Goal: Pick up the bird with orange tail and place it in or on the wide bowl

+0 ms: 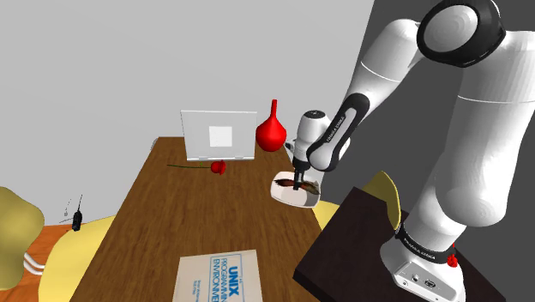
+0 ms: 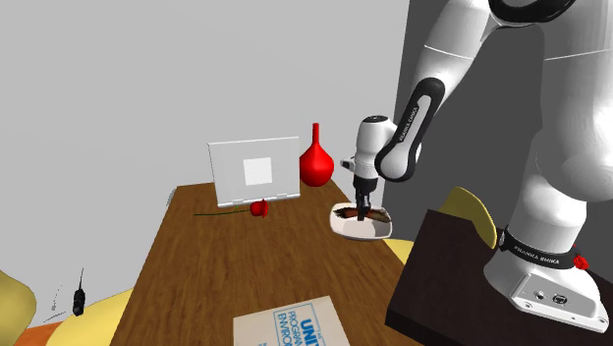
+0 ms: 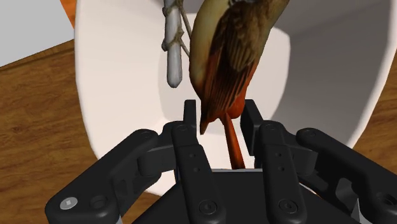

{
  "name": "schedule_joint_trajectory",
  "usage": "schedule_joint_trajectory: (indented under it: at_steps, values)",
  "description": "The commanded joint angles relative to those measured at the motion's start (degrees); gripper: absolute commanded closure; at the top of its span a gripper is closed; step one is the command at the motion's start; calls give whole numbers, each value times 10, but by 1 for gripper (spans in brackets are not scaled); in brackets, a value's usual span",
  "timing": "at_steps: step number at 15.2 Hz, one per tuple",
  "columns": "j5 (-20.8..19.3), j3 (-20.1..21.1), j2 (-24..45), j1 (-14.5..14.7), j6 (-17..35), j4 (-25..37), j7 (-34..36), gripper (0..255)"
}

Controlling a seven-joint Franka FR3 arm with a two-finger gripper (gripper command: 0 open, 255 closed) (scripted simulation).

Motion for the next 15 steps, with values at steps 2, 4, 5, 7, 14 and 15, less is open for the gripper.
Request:
schedule_joint_trajectory:
  at_steps: [2,4,5,7,14,15]
  values:
    - [0,0,3,0,2,-1,0,255]
    - [0,0,3,0,2,-1,0,255]
    - [0,0,3,0,2,-1,0,255]
    - [0,0,2,0,2,-1,0,0]
    - [-2,-1,-50,3,-39,-11,0,0]
    - [-3,-2,-75,5,-61,-15,0,0]
